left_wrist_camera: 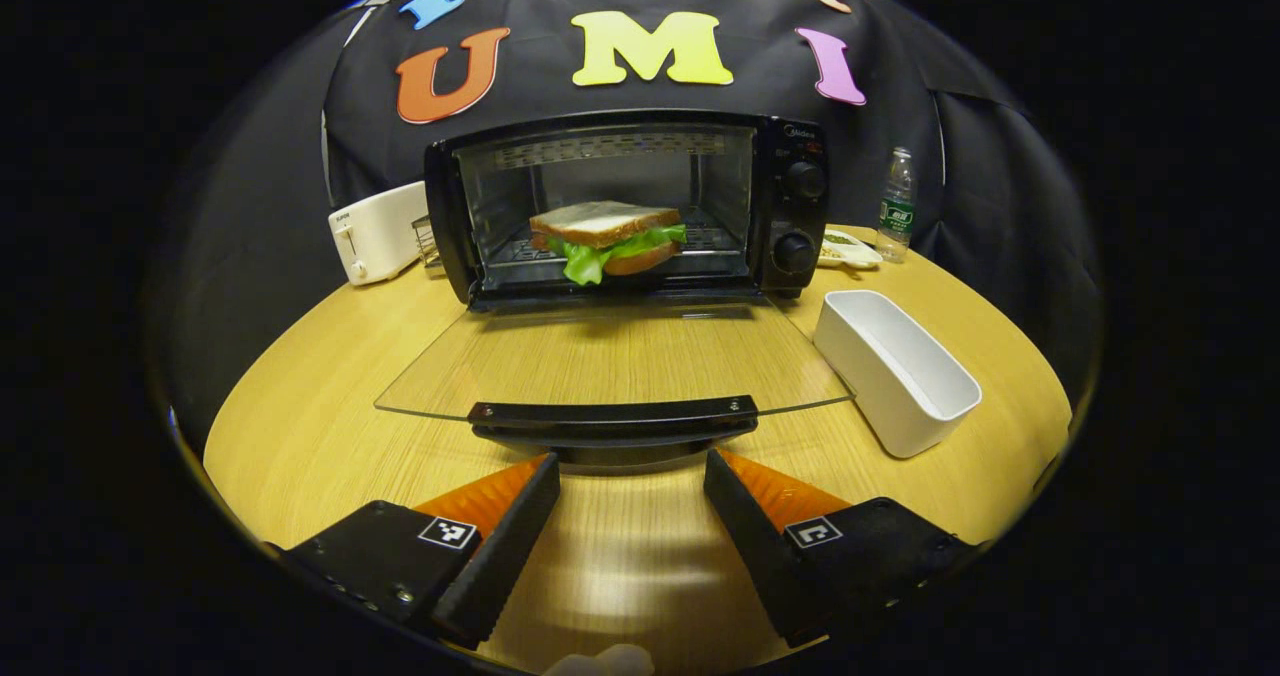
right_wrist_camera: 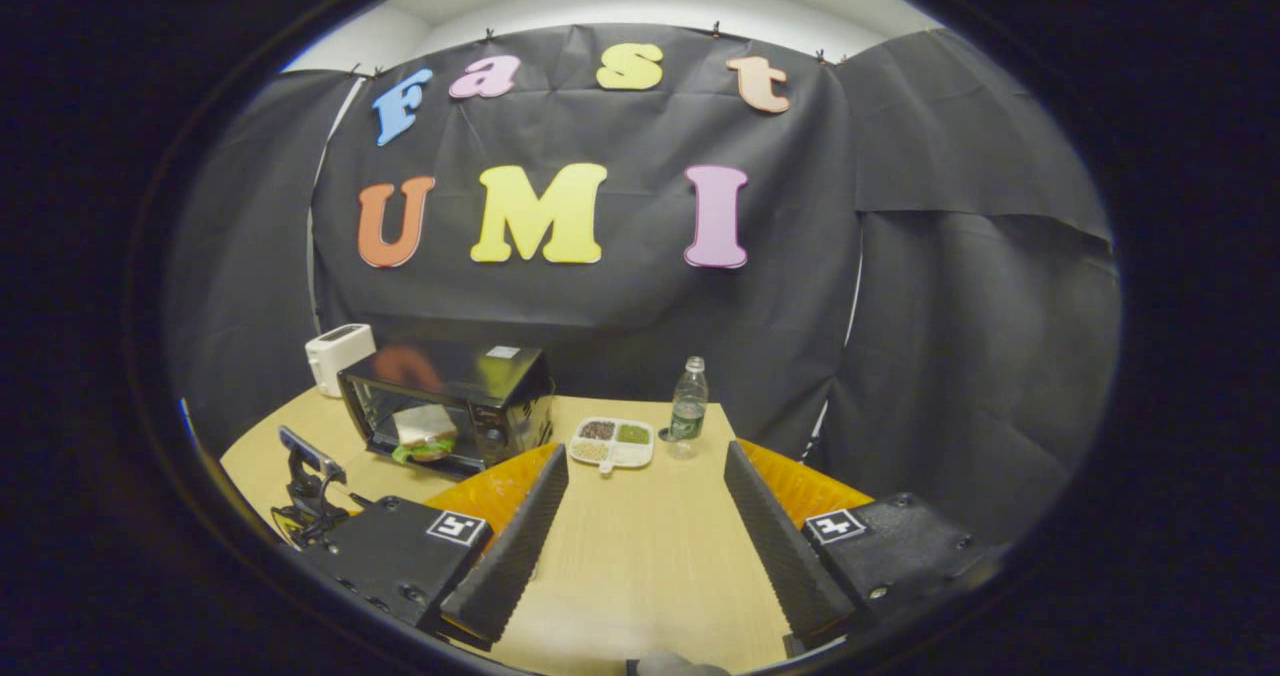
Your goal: Open the electric oven with the left hand, put the food in, and close the electric oven.
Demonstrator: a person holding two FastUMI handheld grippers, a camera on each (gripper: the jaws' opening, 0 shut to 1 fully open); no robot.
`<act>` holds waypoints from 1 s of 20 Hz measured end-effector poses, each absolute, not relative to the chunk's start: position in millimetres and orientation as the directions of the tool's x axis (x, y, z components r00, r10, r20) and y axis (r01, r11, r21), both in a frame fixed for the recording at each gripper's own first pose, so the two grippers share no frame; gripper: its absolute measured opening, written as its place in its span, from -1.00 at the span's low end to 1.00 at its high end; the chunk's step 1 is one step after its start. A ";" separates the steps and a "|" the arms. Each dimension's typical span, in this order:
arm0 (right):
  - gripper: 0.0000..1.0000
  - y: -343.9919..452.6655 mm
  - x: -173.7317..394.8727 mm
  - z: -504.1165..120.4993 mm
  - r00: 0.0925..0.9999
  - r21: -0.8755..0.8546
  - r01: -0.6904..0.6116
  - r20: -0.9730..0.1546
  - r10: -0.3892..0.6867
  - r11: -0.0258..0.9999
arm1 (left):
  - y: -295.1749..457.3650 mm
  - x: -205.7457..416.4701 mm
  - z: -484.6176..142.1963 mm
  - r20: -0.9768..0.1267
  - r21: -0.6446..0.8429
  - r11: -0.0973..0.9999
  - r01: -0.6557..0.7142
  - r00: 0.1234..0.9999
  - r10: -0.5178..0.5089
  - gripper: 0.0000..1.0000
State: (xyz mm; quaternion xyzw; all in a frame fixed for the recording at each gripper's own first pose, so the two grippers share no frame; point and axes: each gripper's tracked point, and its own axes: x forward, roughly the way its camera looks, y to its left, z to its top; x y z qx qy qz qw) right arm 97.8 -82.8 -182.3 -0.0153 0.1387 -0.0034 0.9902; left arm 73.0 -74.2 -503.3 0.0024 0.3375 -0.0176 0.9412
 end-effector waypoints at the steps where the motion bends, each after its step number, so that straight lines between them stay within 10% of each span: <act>1: 0.94 -83.4 100.8 -182.0 0.961 -0.035 0.003 -0.278 -0.012 0.999 | -73.2 74.3 -503.7 -0.641 -0.013 1.000 0.028 0.767 -0.030 0.91; 20: 0.94 -79.8 127.2 -147.2 0.970 0.011 0.004 -0.243 -0.001 1.000 | -60.6 150.5 -390.3 -0.494 -0.011 1.000 0.017 0.869 -0.020 0.92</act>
